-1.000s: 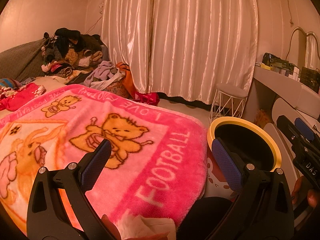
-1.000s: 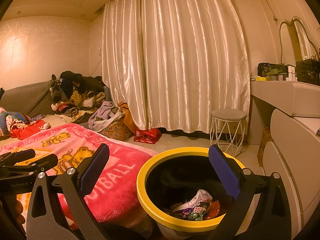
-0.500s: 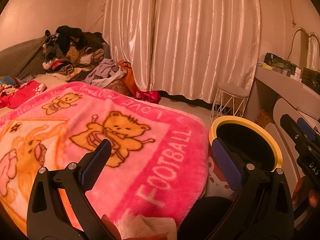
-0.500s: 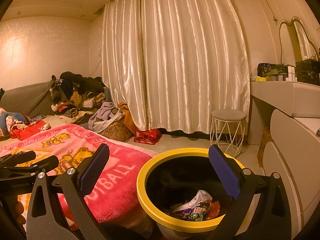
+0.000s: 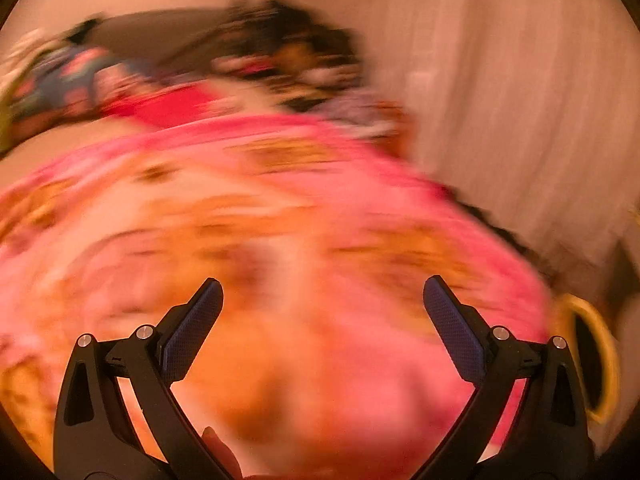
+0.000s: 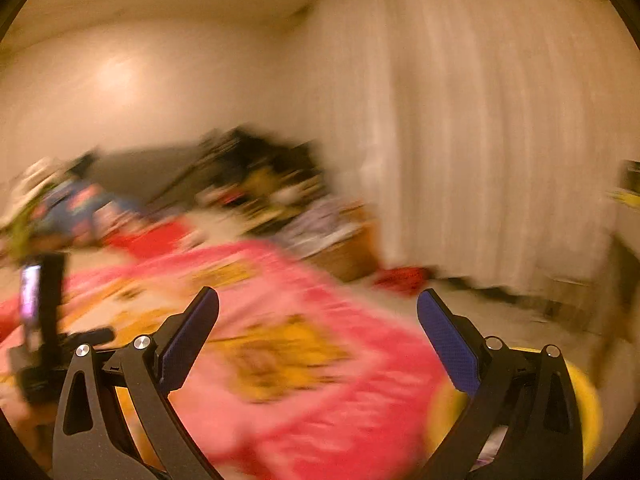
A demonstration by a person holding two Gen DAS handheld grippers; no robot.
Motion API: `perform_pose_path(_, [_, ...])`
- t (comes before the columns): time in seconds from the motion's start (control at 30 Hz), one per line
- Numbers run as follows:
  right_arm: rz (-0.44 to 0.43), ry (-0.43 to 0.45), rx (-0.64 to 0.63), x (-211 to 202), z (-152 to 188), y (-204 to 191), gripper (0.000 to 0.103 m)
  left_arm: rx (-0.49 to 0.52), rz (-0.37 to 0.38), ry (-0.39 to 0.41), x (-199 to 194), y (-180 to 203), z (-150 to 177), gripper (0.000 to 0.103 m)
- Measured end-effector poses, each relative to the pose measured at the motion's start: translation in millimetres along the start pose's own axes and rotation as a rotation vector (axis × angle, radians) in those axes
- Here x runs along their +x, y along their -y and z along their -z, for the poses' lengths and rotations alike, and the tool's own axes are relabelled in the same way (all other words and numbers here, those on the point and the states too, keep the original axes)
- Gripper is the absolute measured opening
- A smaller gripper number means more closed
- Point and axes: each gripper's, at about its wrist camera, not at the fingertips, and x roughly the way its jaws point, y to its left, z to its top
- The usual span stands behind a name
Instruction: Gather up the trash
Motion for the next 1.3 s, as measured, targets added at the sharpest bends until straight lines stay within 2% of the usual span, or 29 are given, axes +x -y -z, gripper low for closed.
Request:
perform_pose_path(0.07, [-0.177, -0.159, -0.020, 62, -2, -52, 0.097, -0.072, -0.180, -0.034, 18, -63, -5, 0.092])
perform_pose_path(0.1, [-0.229, -0.218, -0.024, 83, 2, -70, 0.097, -0.126, -0.264, -0.052, 27, -105, -5, 0.092])
perform_pose_path(0.13, [-0.273, -0.297, -0.039, 111, 11, -97, 0.097, -0.145, -0.310, -0.062, 33, -125, -4, 0.092])
perform_pose_path(0.17, [-0.303, -0.362, -0.060, 133, 20, -122, 0.097, -0.175, -0.397, -0.089, 41, -155, -1, 0.092])
perform_pose_path(0.2, [-0.340, -0.445, -0.103, 159, 36, -153, 0.097, -0.208, -0.458, -0.117, 49, -181, 3, 0.092])
perform_pose_path(0.23, [-0.364, -0.508, -0.159, 180, 53, -183, 0.097, -0.237, -0.489, -0.143, 55, -201, 8, 0.092])
perform_pose_path(0.3, [-0.398, -0.581, -0.229, 213, 85, -228, 0.097, -0.297, -0.554, -0.204, 68, -237, 25, 0.092])
perform_pose_path(0.33, [-0.400, -0.603, -0.247, 220, 96, -240, 0.097, -0.324, -0.549, -0.237, 72, -247, 34, 0.094])
perform_pose_path(0.37, [-0.400, -0.632, -0.264, 232, 109, -252, 0.097, -0.355, -0.511, -0.231, 73, -254, 39, 0.094])
perform_pose_path(0.4, [-0.393, -0.657, -0.287, 243, 126, -262, 0.098, -0.356, -0.508, -0.218, 69, -253, 39, 0.094])
perform_pose_path(0.43, [-0.381, -0.619, -0.309, 243, 133, -267, 0.098, -0.349, -0.511, -0.208, 68, -251, 38, 0.094])
perform_pose_path(0.5, [-0.389, -0.574, -0.295, 240, 130, -271, 0.098, -0.339, -0.523, -0.222, 70, -250, 39, 0.094])
perform_pose_path(0.73, [-0.389, -0.579, -0.293, 253, 127, -290, 0.098, -0.323, -0.542, -0.233, 74, -247, 36, 0.094])
perform_pose_path(1.07, [-0.391, -0.576, -0.290, 246, 130, -275, 0.098, -0.322, -0.542, -0.233, 74, -247, 36, 0.094])
perform_pose_path(1.3, [-0.391, -0.575, -0.290, 250, 128, -281, 0.098, -0.323, -0.542, -0.233, 74, -248, 37, 0.094])
